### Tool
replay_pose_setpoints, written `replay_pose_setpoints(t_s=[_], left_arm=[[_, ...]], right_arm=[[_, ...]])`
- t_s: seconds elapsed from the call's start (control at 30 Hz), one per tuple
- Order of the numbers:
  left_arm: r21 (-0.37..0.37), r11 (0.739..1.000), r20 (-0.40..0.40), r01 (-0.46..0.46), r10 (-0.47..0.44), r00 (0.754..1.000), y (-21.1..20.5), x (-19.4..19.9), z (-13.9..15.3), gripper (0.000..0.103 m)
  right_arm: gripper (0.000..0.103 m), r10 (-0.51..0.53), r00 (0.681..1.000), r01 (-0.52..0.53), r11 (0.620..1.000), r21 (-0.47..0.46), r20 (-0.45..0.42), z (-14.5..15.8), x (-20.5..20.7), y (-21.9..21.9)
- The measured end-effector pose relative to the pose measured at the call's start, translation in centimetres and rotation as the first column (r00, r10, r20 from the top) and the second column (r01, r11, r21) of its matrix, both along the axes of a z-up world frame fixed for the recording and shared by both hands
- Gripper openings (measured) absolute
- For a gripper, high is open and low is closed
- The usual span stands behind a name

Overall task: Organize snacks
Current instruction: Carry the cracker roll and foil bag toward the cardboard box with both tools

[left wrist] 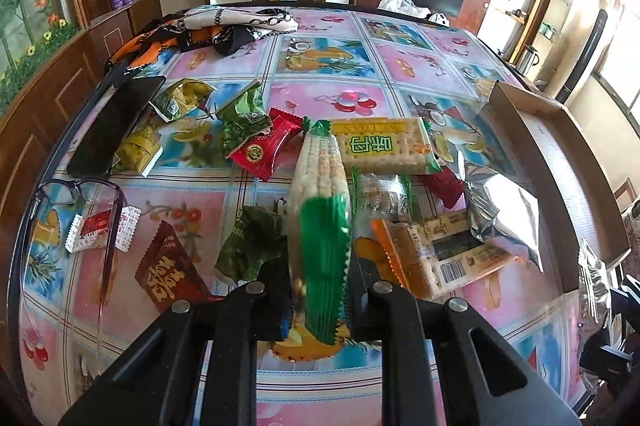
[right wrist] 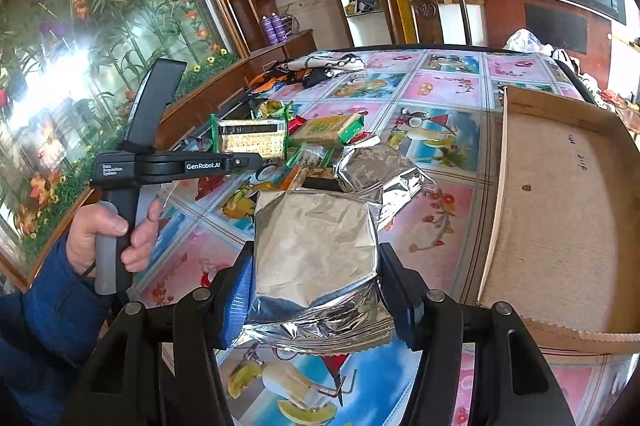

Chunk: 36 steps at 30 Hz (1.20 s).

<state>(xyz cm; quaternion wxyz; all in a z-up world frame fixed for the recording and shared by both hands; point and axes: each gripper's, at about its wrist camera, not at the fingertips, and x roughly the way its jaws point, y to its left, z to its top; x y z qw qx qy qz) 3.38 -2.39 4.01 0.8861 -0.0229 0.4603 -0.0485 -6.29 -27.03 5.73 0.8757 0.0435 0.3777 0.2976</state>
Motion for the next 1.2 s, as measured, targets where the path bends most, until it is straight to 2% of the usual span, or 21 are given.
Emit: replay_pose_setpoints(t_s=[0.13,0.33,0.47,0.8,1.03,1.2], left_arm=[[-0.005,1.000,-0.029,-0.010,0.010,1.000,0.3,0.5,-0.8,0.019],[0.003,1.000,-0.024,-0.014,0.014,1.000,0.5,1.1,-1.1,0.019],[0.049,0.999,-0.003,-0.020,0.020,1.000,0.0,0.9,-1.0,0.018],[-0.082,0.995,0.058,0.051,-0.046,0.997,-1.2,-0.1,2.9,0.018],[-0.119,0.982,0.111,0.148,-0.135,0.985,-5.5,0.1,5.8,0.018],[-0.138,0.968,0.123,0.210,-0.194,0.973,-8.9,0.7,6.8,0.018]], right_arm=[[0.063,0.006,1.000,-0.006,1.000,-0.010,-0.010,-0.3,0.0,0.2],[0.063,-0.004,1.000,0.004,1.000,-0.016,-0.011,-0.5,0.2,0.1],[0.063,-0.019,1.000,0.019,1.000,-0.007,-0.007,-0.3,0.3,-0.2],[0.063,-0.089,0.996,0.089,0.996,0.033,0.012,1.3,1.5,-2.1],[0.063,-0.178,0.984,0.176,0.980,0.093,0.017,2.6,3.5,-4.6],[0.063,-0.280,0.960,0.276,0.951,0.138,0.015,3.5,5.6,-7.2]])
